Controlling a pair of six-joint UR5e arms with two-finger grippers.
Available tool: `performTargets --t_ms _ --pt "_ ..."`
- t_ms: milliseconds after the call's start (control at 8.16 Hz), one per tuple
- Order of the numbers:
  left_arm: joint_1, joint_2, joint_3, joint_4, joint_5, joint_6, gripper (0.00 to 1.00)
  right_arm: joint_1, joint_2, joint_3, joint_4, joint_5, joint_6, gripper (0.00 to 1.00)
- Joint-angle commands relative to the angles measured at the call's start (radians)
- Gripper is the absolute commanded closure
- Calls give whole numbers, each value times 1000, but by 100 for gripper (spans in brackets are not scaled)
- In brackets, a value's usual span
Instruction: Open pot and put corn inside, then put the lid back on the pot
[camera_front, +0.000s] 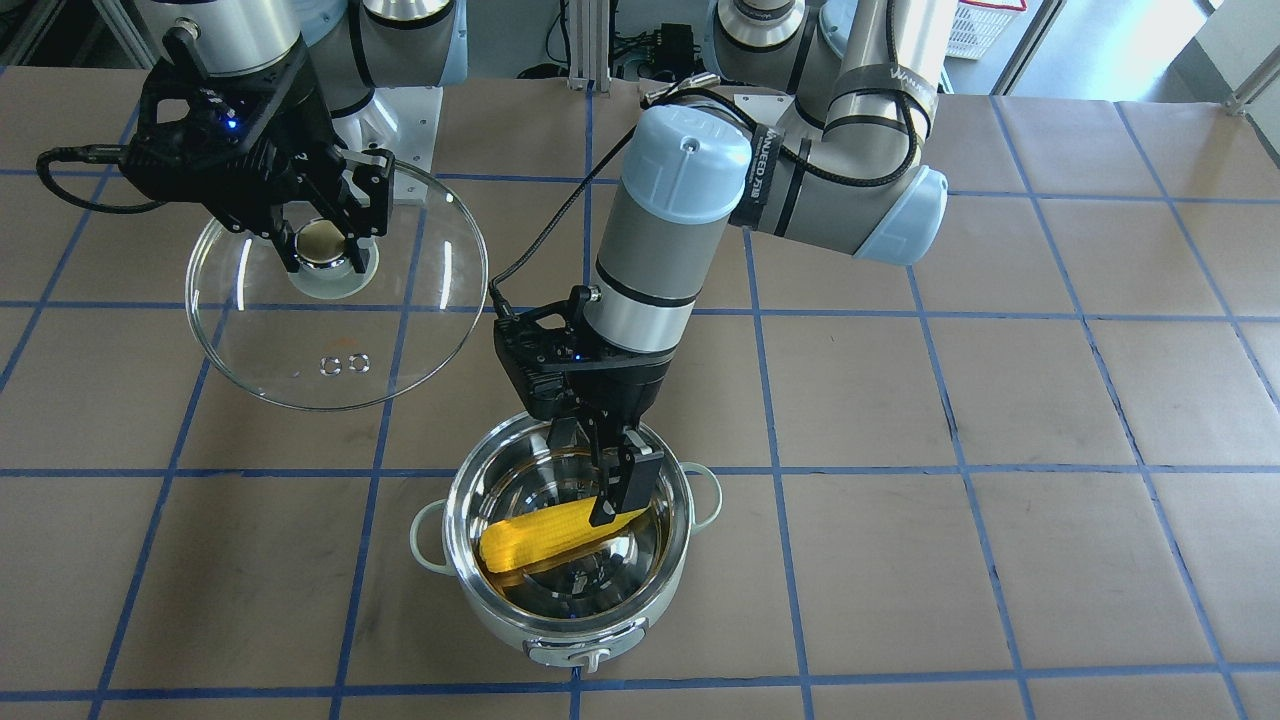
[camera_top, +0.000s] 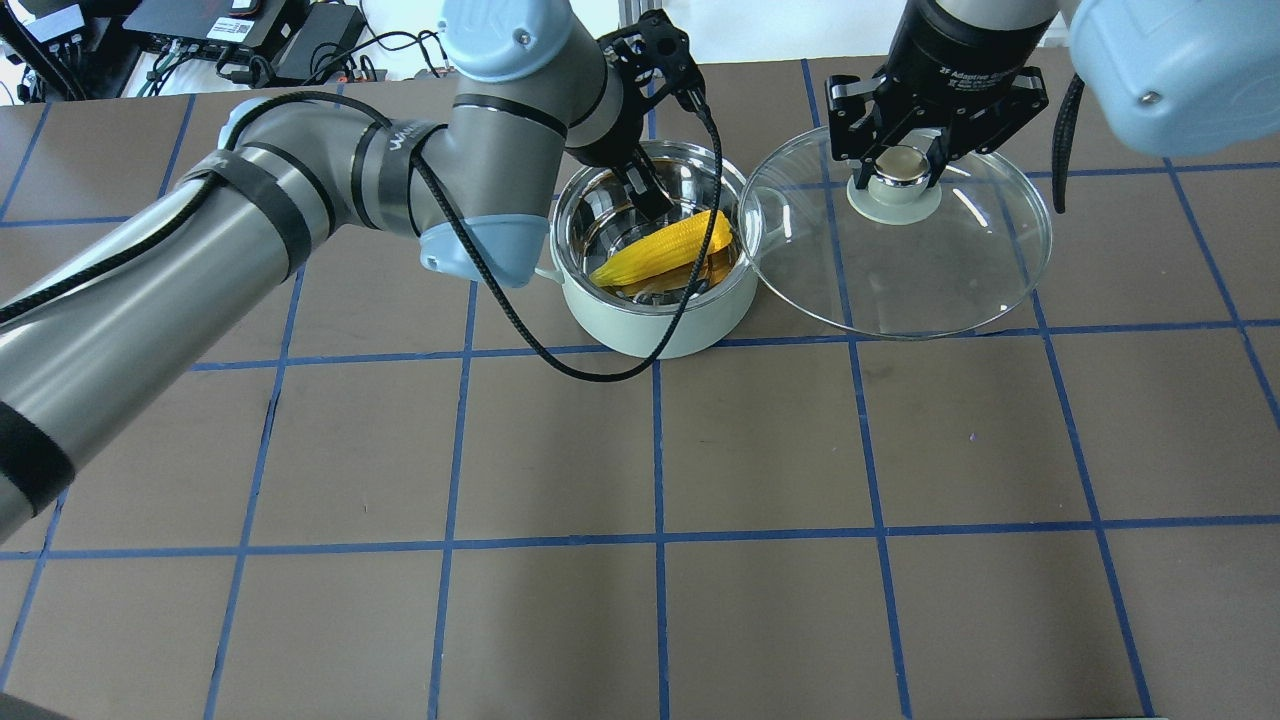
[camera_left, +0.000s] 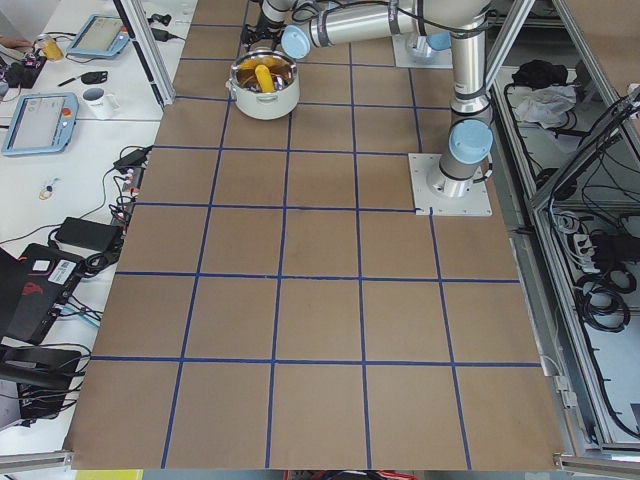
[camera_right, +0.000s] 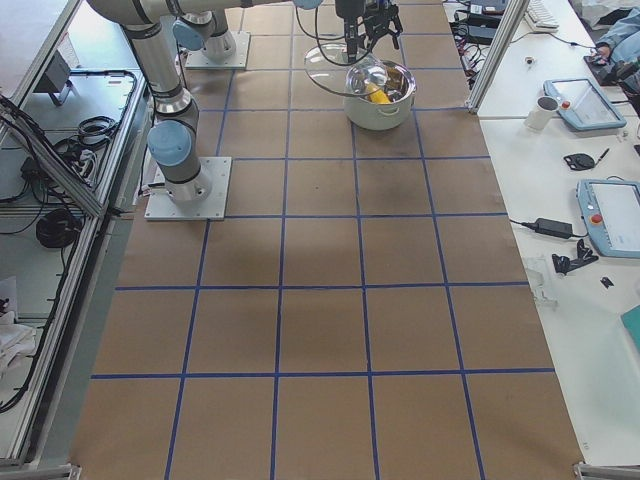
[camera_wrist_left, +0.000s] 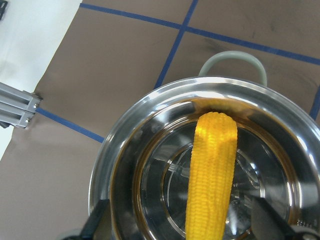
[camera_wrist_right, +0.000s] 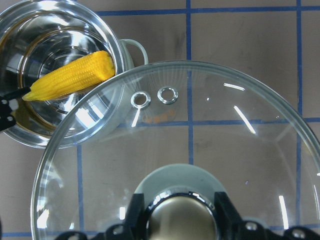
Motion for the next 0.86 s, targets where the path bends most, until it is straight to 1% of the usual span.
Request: performTargets --t_ms 0,123,245,368,490,613,735 --pt "163 92 3 -141 -43 -32 0 0 0 0 -5 8 1 74" --pt "255 126 1 -213 -109 -34 0 0 0 0 -8 10 3 74" --pt "329 155 1 -274 -115 -70 0 3 6 0 -22 10 9 75" --pt "371 178 1 -335 -115 -156 0 5 20 -2 -63 10 17 76" --pt "382 197 3 -380 -108 -234 0 8 44 -18 -94 8 21 75" --pt "382 217 1 -394 -61 -352 0 24 87 -20 -178 8 40 75" --pt "381 250 1 -444 43 -464 0 67 130 -20 -250 8 75 75"
